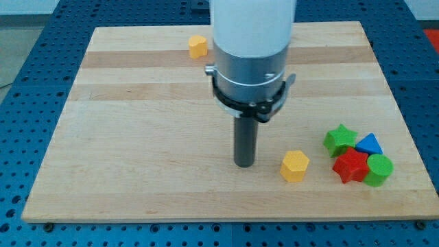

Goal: Move the yellow heart to the center

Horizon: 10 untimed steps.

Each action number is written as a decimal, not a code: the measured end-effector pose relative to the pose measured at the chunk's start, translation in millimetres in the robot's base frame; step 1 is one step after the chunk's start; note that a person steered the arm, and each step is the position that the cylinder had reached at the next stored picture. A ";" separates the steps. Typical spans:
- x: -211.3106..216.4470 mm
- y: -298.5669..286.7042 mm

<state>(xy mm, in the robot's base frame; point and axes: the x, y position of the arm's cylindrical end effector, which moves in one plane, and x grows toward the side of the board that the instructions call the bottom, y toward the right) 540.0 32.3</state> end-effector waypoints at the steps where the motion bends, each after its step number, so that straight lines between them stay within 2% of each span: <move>1: 1.5 34.8; 3: 3.7 79.4; 4: 5.0 27.3; 5: -11.6 -79.0; 6: -58.4 -179.8; 8: -211.5 -308.0; 9: -289.9 -323.6; 10: -345.1 -272.6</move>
<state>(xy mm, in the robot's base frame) 194.8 -240.3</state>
